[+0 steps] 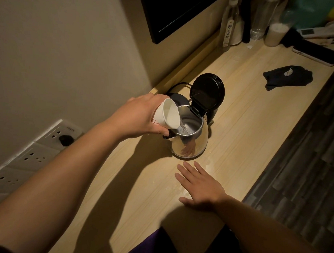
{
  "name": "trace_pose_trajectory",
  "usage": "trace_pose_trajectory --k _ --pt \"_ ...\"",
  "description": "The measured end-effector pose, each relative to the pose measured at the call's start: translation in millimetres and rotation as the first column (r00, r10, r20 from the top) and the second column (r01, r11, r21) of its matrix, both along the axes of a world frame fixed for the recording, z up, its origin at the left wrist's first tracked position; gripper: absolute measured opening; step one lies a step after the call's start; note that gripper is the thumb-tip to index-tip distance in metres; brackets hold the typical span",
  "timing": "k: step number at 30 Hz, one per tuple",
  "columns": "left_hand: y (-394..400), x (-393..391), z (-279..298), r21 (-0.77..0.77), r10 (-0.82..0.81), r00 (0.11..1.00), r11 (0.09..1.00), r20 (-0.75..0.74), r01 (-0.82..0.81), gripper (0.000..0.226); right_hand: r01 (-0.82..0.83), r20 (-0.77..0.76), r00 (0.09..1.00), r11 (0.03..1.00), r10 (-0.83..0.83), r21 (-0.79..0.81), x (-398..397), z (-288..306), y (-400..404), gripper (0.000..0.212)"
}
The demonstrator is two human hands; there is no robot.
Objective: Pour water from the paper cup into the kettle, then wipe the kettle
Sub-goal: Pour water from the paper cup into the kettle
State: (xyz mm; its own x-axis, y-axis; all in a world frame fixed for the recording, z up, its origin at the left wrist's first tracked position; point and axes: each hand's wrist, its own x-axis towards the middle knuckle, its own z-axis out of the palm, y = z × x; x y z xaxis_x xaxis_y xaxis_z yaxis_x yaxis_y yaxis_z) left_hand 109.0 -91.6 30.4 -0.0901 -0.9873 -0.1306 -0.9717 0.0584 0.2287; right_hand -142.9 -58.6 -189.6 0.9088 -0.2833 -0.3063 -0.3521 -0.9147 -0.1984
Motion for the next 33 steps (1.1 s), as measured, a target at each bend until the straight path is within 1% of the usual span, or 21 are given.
trace_pose_trajectory --k 20,33 --pt "-1.0 -2.1 3.5 0.005 -0.015 1.000 1.000 0.025 0.015 0.090 0.001 0.011 1.000 1.000 -0.001 0.000 -0.8 1.3 0.1 0.084" --pt "-5.3 -4.0 6.6 0.038 -0.021 0.996 0.999 0.085 0.017 0.093 0.011 0.005 1.000 1.000 -0.011 0.017 -1.5 1.9 0.2 0.085"
